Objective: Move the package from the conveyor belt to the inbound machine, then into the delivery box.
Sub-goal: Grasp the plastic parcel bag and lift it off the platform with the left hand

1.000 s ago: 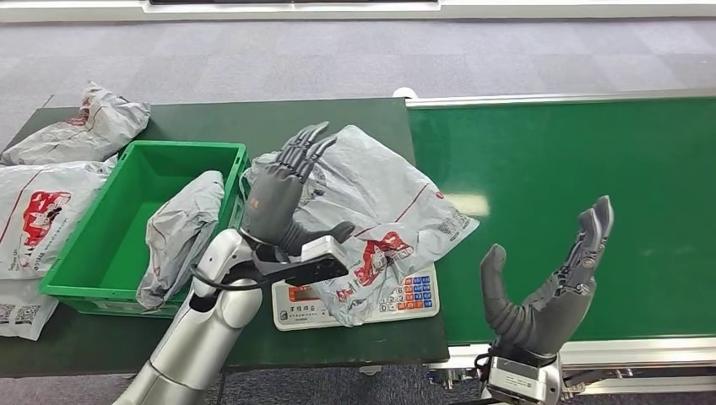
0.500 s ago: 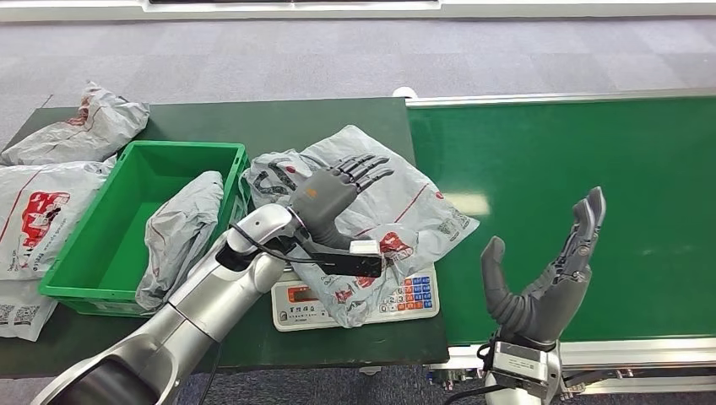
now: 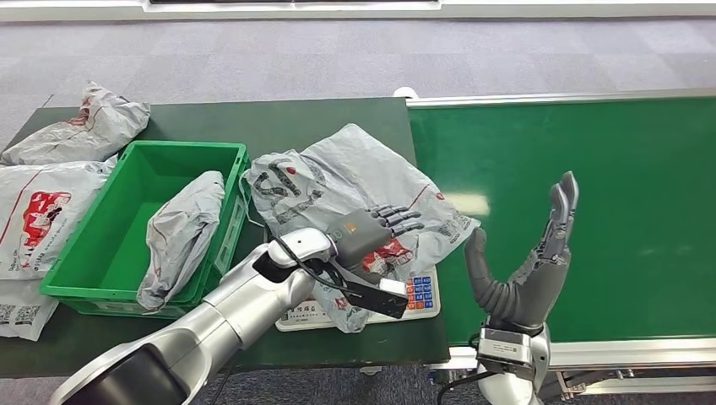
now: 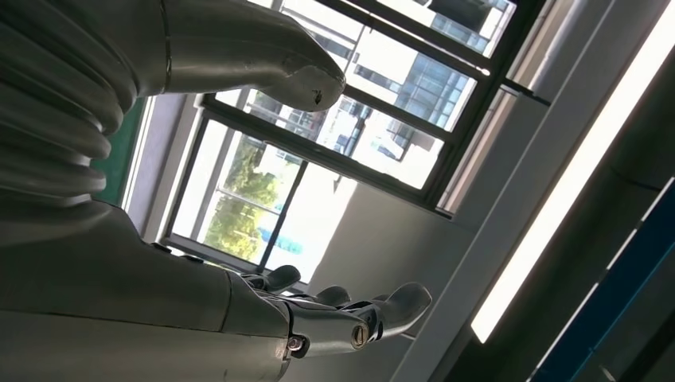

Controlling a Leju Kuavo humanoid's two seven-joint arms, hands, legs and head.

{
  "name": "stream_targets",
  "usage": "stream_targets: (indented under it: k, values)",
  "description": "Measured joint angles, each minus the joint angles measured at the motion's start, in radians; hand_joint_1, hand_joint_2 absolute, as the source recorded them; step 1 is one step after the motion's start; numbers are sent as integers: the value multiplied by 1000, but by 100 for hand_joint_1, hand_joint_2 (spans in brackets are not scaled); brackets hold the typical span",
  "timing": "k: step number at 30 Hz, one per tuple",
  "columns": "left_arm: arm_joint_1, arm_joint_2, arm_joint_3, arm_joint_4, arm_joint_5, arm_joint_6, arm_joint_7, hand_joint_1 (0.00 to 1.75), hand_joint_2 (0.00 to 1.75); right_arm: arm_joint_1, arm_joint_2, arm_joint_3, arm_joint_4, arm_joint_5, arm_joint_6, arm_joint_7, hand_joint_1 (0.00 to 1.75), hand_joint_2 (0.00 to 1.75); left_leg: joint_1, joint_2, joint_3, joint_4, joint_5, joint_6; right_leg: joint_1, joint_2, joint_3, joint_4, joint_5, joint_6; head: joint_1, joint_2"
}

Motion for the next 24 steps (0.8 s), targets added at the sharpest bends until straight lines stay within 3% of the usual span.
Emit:
stream_targets:
  k: [10, 12, 13, 16, 17, 24]
  values:
    - [19, -50, -86, 118, -7, -103, -23, 0, 175, -11, 7, 0, 5, 14, 19, 0, 0, 175, 0, 0, 0, 0, 0, 0, 1, 0, 0, 0, 0, 0, 0, 0]
    - [17, -54, -101, 128, -11, -119, -25, 8, 175, -16, 8, 0, 9, 12, 19, 0, 0, 175, 0, 0, 0, 0, 0, 0, 1, 0, 1, 0, 0, 0, 0, 0]
    - [17, -55, -107, 132, -11, -123, -25, 25, 175, -18, 8, 0, 10, 12, 19, 0, 0, 175, 0, 0, 0, 0, 0, 0, 1, 0, 1, 0, 0, 0, 0, 0]
    - [13, -58, -119, 142, -12, -129, -27, 145, 175, -24, 8, 0, 14, 12, 18, 0, 0, 175, 0, -1, 1, 0, 0, 0, 1, -1, 2, 0, 0, 0, 0, 0]
    - [12, -58, -122, 145, -12, -129, -27, 171, 175, -24, 8, 0, 15, 12, 18, 0, 0, 175, 0, -1, 1, 0, 0, 0, 1, -1, 2, 0, 0, 0, 0, 0]
    - [-18, -59, -138, 152, -10, -114, -31, 175, 175, -21, 9, 0, 15, 10, 19, 0, 0, 175, 0, -1, 2, 0, 0, 0, 1, -1, 3, 0, 0, 0, 0, 0]
